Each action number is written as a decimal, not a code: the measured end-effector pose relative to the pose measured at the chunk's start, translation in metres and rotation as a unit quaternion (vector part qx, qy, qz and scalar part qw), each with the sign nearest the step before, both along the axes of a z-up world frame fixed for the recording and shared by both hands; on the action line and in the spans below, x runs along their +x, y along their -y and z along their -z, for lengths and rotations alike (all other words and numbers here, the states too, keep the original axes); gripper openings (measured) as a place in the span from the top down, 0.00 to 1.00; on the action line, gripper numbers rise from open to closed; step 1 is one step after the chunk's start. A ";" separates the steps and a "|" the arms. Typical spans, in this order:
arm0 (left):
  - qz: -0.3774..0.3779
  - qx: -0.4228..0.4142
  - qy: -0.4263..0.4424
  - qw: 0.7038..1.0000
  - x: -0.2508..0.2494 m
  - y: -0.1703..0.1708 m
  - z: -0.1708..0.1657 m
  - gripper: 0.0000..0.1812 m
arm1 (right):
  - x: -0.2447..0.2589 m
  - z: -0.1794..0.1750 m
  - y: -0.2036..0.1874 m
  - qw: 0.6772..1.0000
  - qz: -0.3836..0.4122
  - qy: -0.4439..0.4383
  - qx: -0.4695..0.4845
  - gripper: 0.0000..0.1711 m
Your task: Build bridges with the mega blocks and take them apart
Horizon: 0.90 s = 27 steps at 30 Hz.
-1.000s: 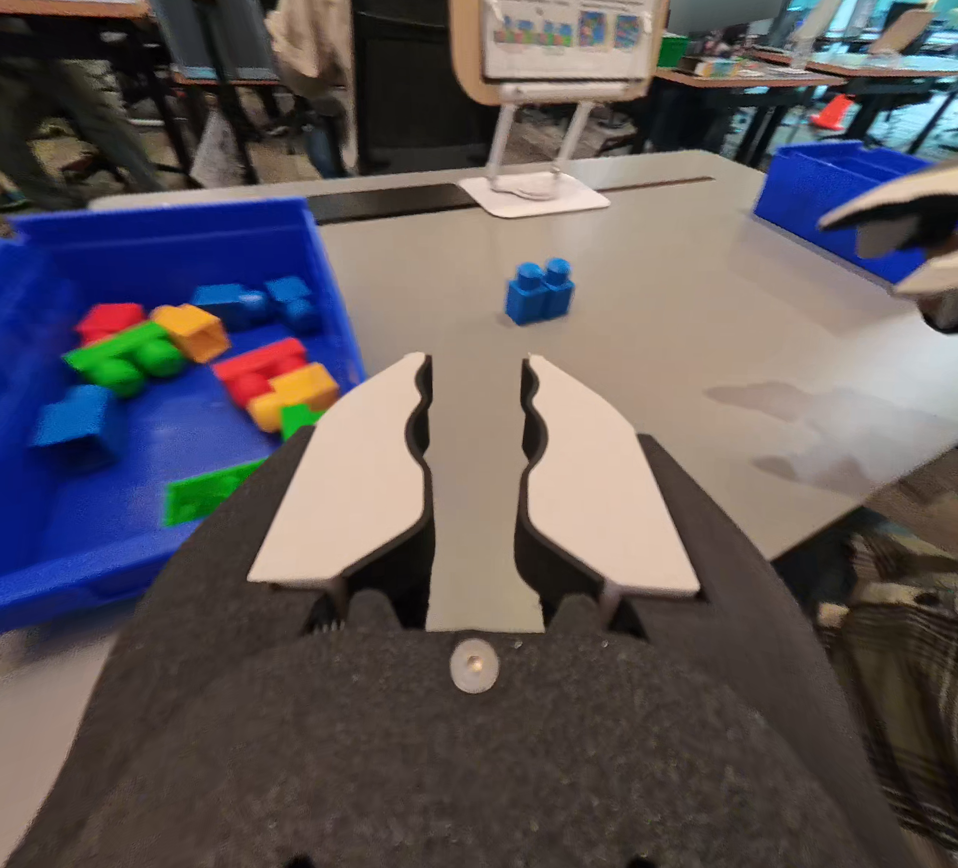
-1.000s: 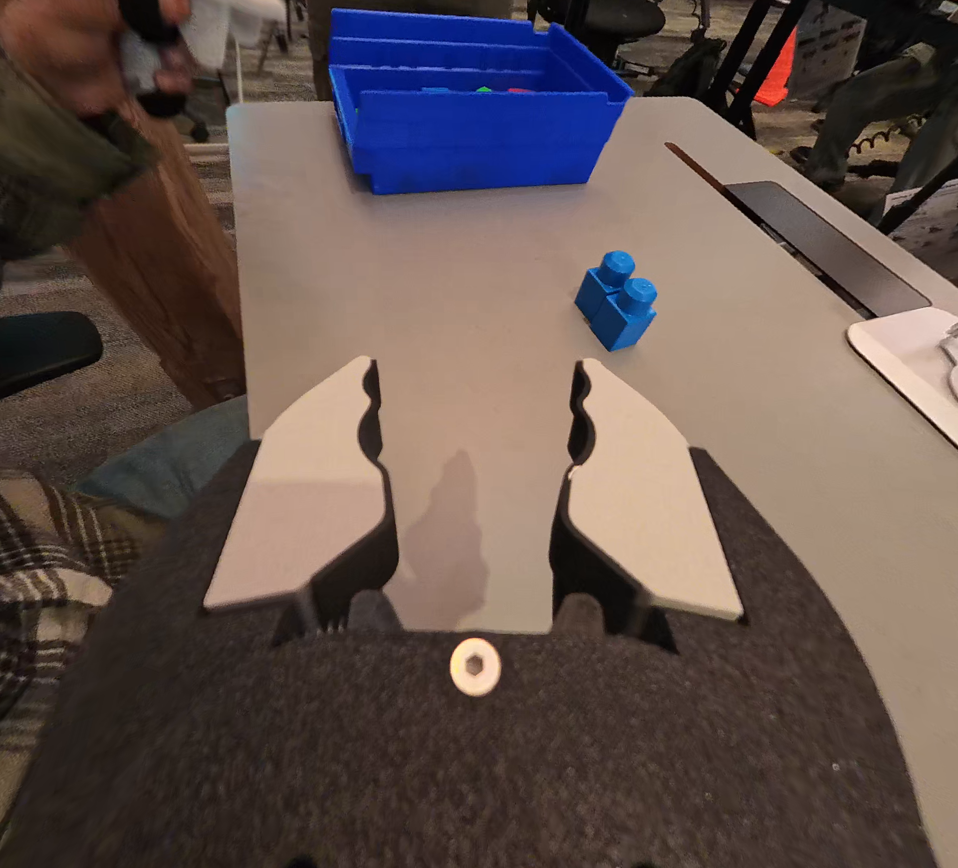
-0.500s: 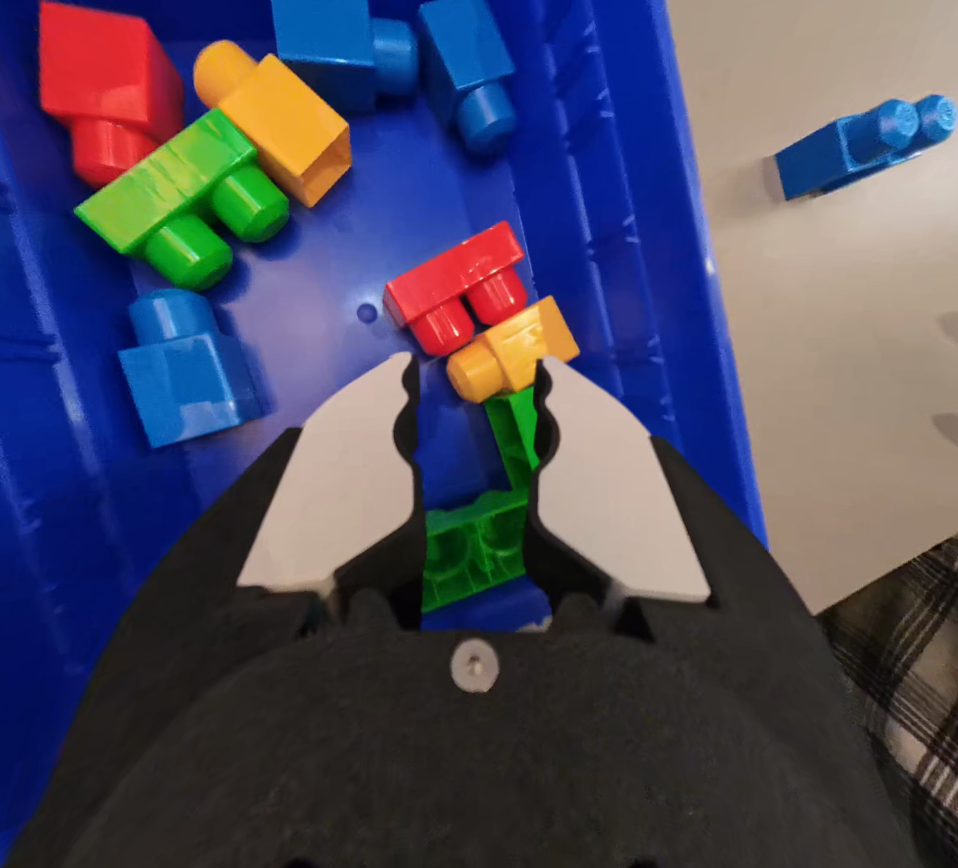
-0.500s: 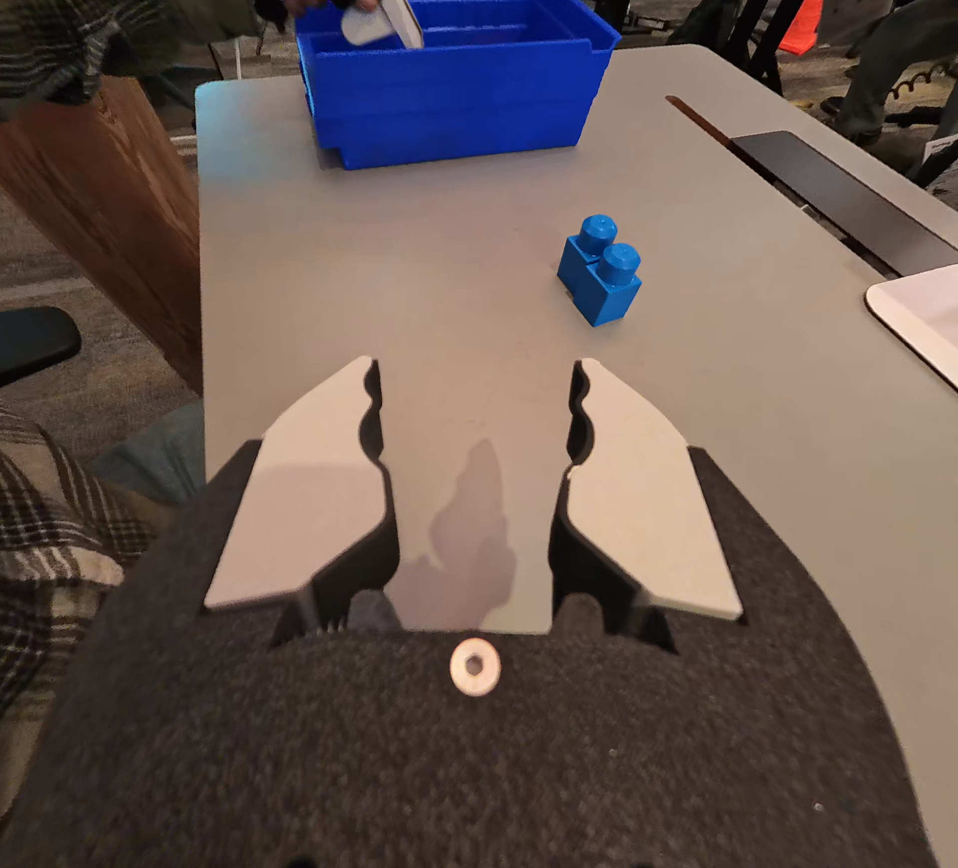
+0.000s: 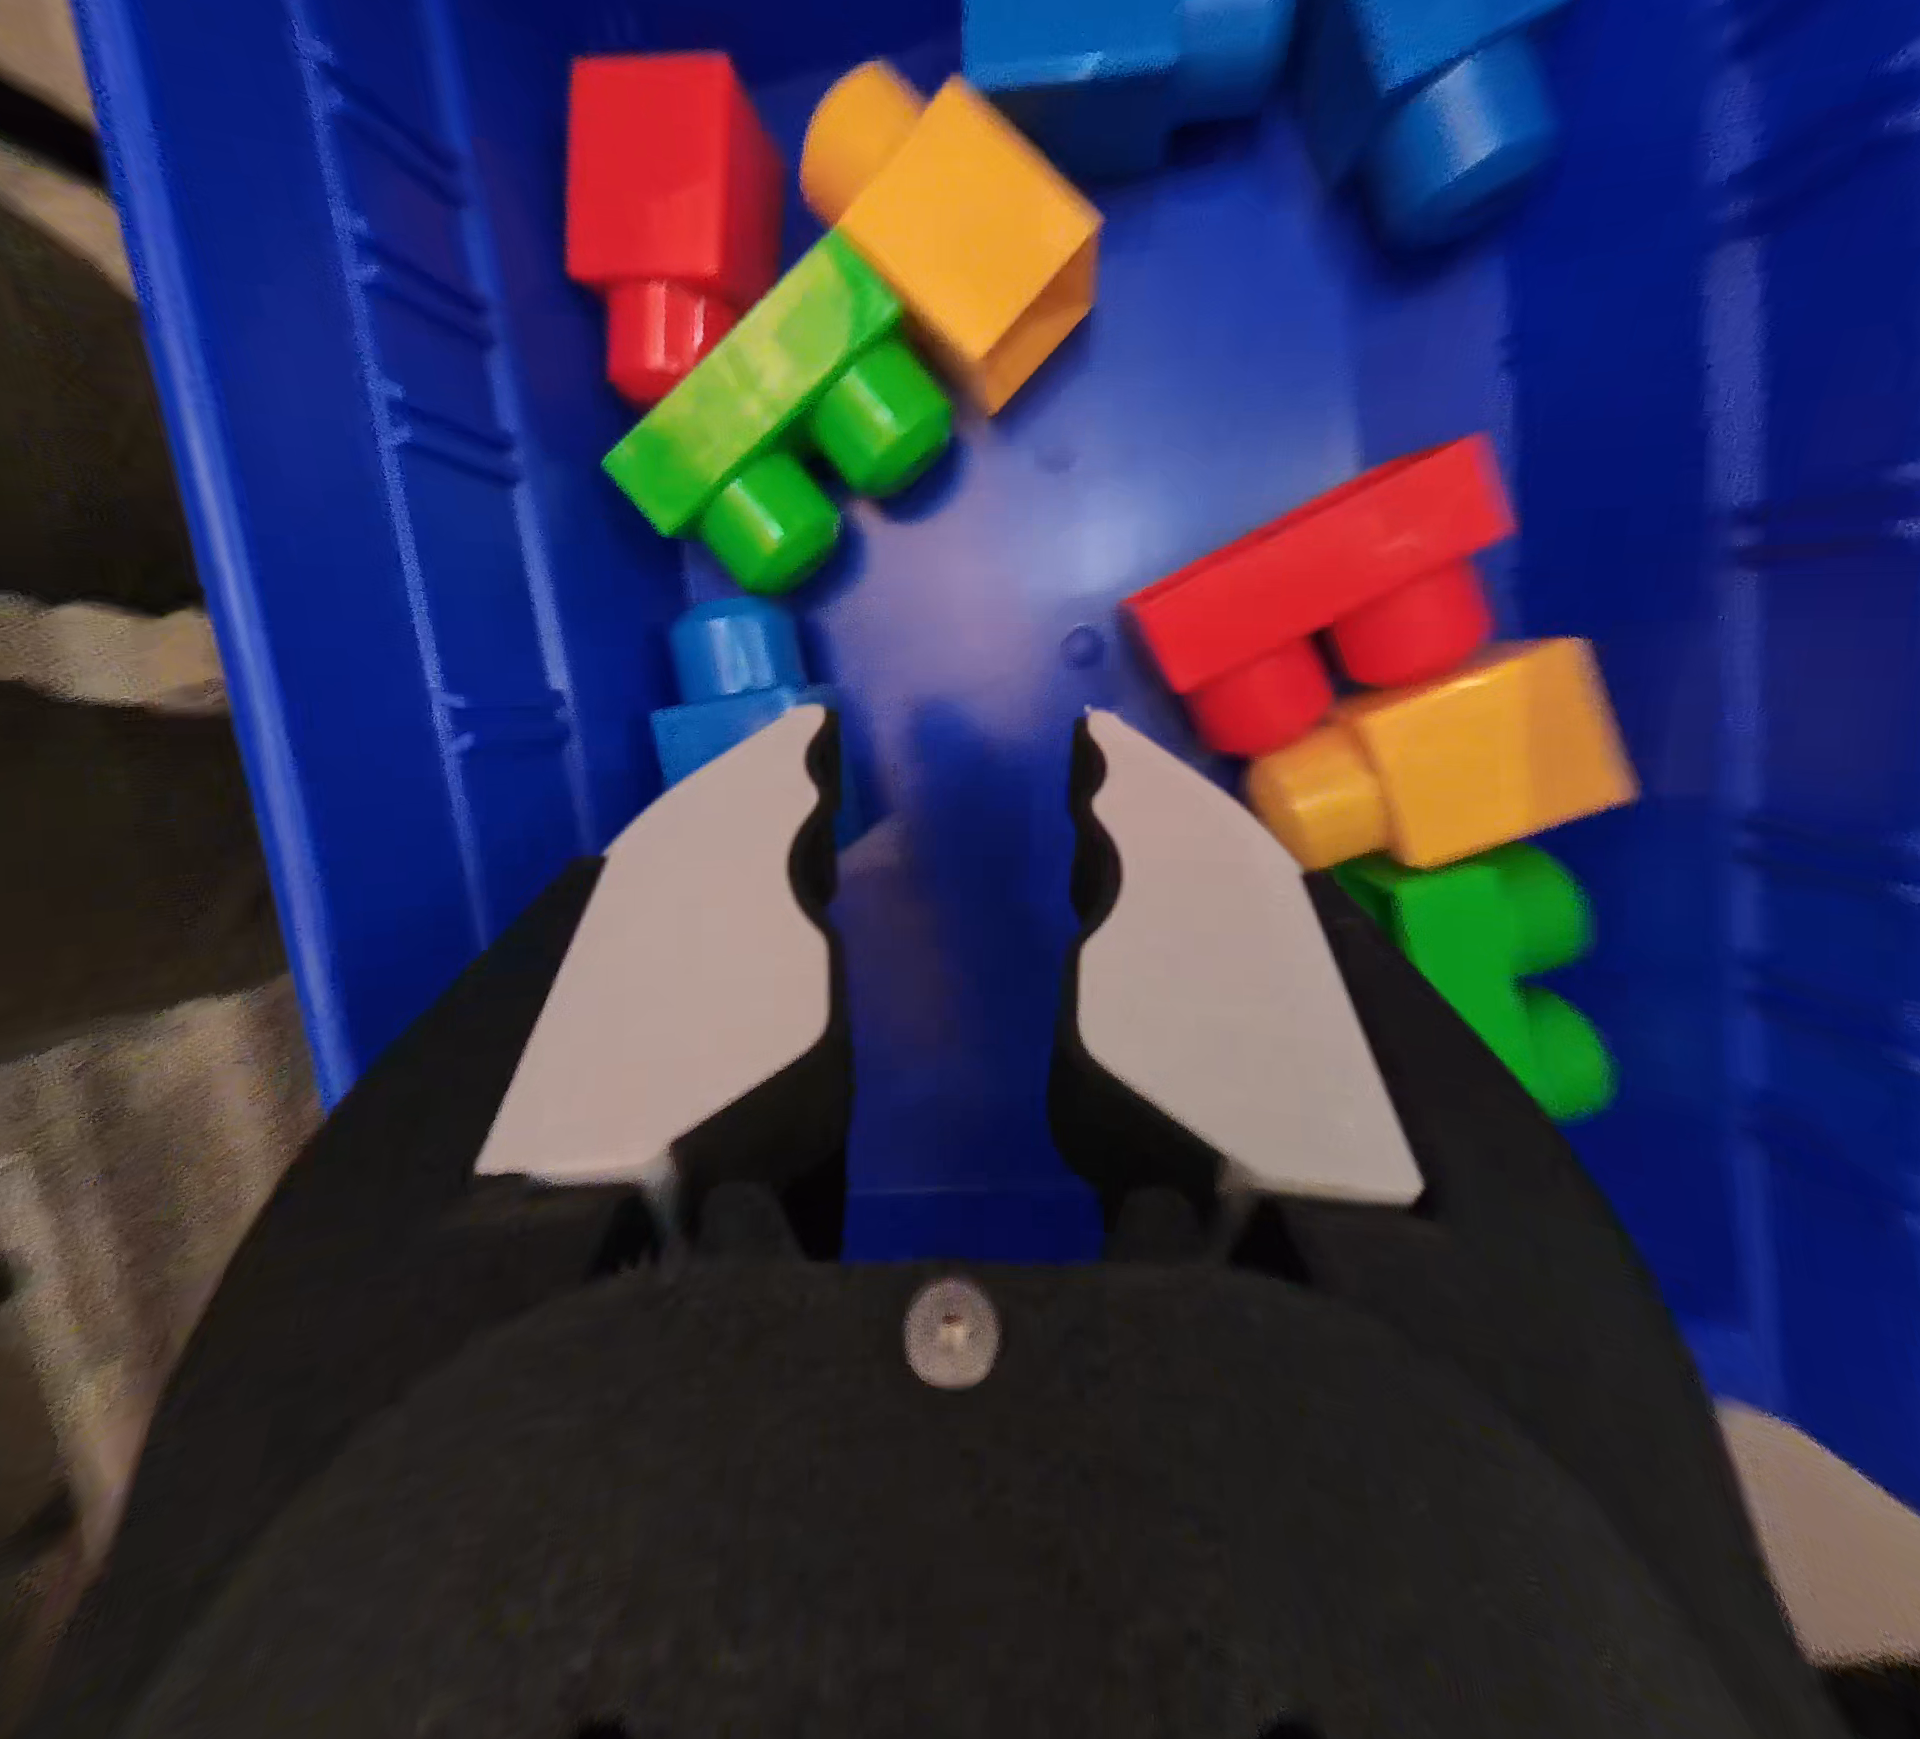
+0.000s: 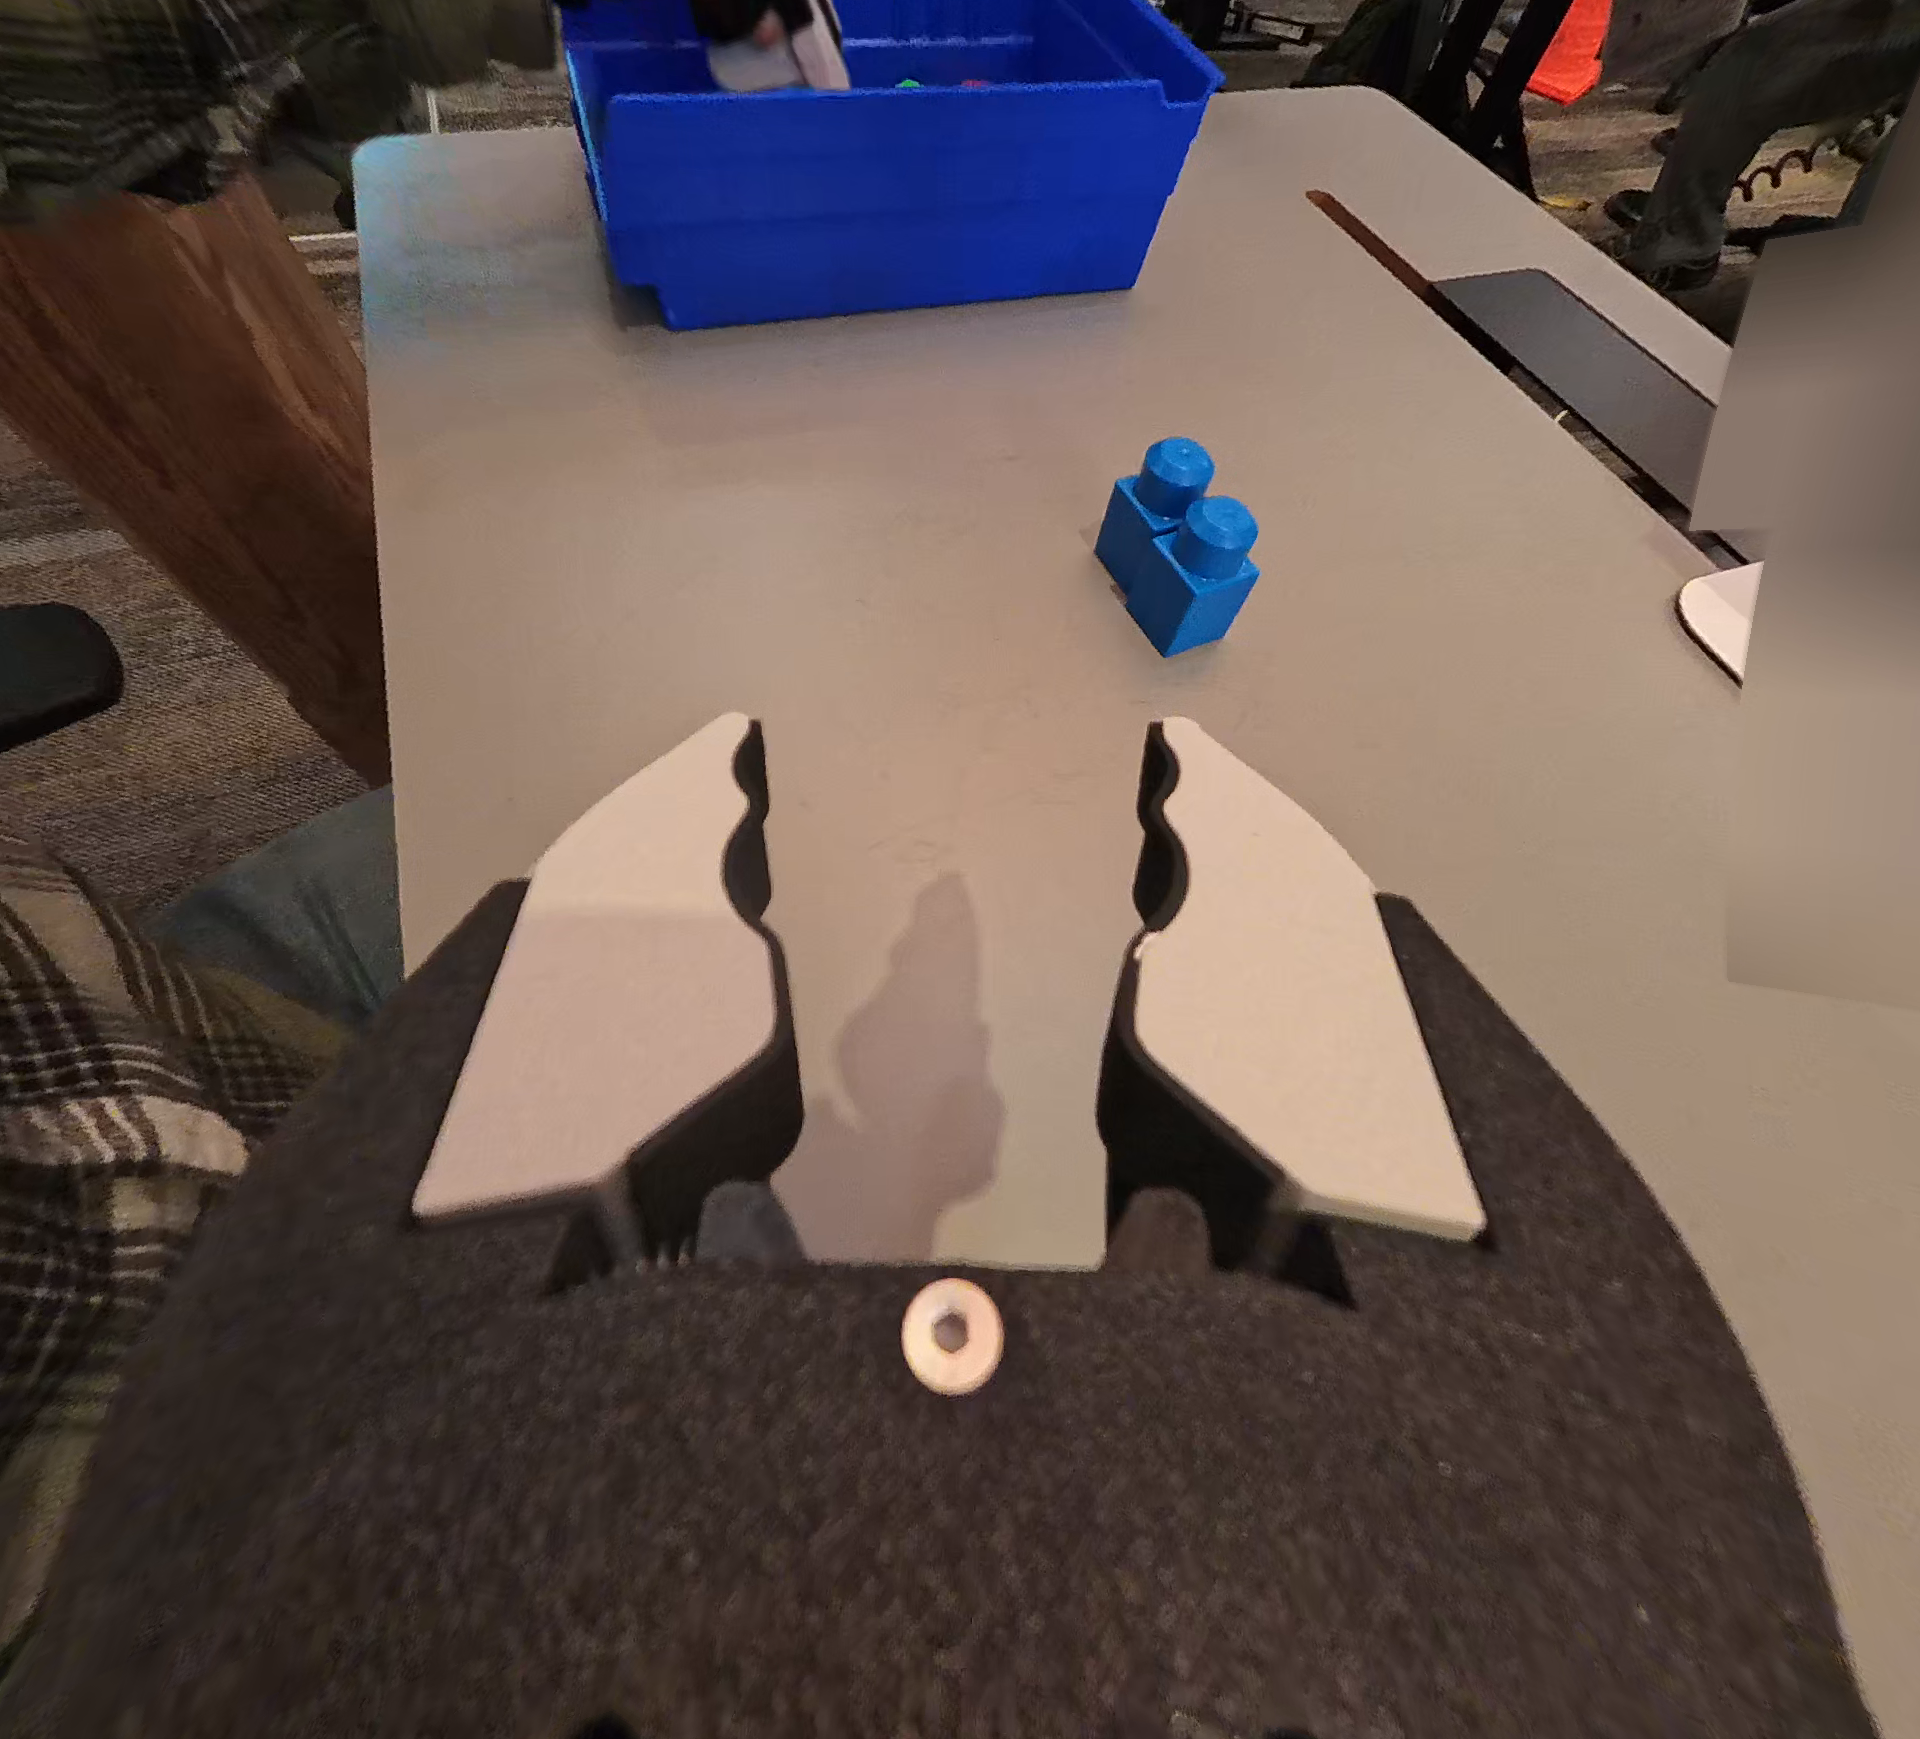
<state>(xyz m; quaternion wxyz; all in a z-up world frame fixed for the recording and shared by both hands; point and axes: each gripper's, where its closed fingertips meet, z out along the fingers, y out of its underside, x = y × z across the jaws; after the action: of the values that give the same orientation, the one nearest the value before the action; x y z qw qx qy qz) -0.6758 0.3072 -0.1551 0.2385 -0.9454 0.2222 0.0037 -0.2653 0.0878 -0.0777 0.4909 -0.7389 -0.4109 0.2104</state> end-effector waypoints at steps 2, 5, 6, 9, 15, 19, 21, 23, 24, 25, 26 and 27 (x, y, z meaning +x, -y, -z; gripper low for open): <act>0.040 -0.012 0.106 0.993 0.027 0.016 -0.020 0.78 | 0.001 -0.002 0.001 1.000 0.000 0.007 0.003 0.60; 0.118 -0.082 0.171 0.975 0.052 0.061 -0.033 0.78 | 0.003 -0.006 0.001 1.000 0.002 0.012 0.006 0.60; 0.129 -0.095 0.158 0.974 0.051 0.069 -0.032 0.77 | 0.003 -0.007 0.000 1.000 0.002 0.012 0.006 0.60; 0.148 -0.143 0.138 0.969 0.057 0.093 -0.025 0.72 | -0.003 -0.008 -0.001 1.000 -0.003 0.013 0.006 0.60; 0.147 -0.155 0.016 0.977 0.051 0.089 0.013 0.66 | -0.013 -0.013 0.003 0.999 -0.013 0.024 0.016 0.60; 0.131 -0.133 -0.034 0.982 0.041 0.072 0.022 0.64 | -0.008 -0.015 0.004 0.999 -0.002 0.029 0.020 0.60; 0.112 -0.105 -0.082 0.985 0.023 0.056 0.019 0.65 | -0.006 -0.017 0.003 0.999 0.003 0.027 0.019 0.60; 0.094 -0.084 -0.129 0.984 0.001 0.041 0.016 0.66 | -0.006 -0.018 0.003 0.999 0.005 0.027 0.022 0.60; 0.086 -0.079 -0.138 0.984 -0.007 0.036 0.014 0.67 | -0.006 -0.018 0.003 0.999 0.005 0.026 0.022 0.60; 0.079 -0.073 -0.132 0.985 -0.011 0.033 0.012 0.67 | -0.007 -0.017 0.003 0.999 0.004 0.025 0.021 0.60; 0.075 -0.066 -0.111 0.989 -0.011 0.030 0.008 0.67 | -0.007 -0.017 0.003 0.999 0.003 0.025 0.021 0.60; 0.075 -0.057 -0.082 0.992 -0.009 0.029 0.004 0.69 | -0.007 -0.016 0.003 0.999 0.003 0.025 0.020 0.60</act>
<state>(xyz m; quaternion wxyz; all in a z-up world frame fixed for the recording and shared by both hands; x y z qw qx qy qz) -0.6844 0.2780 -0.1588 0.1650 -0.9345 0.3113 0.0509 -0.2728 0.0846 -0.0616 0.4955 -0.7351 -0.4252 0.1823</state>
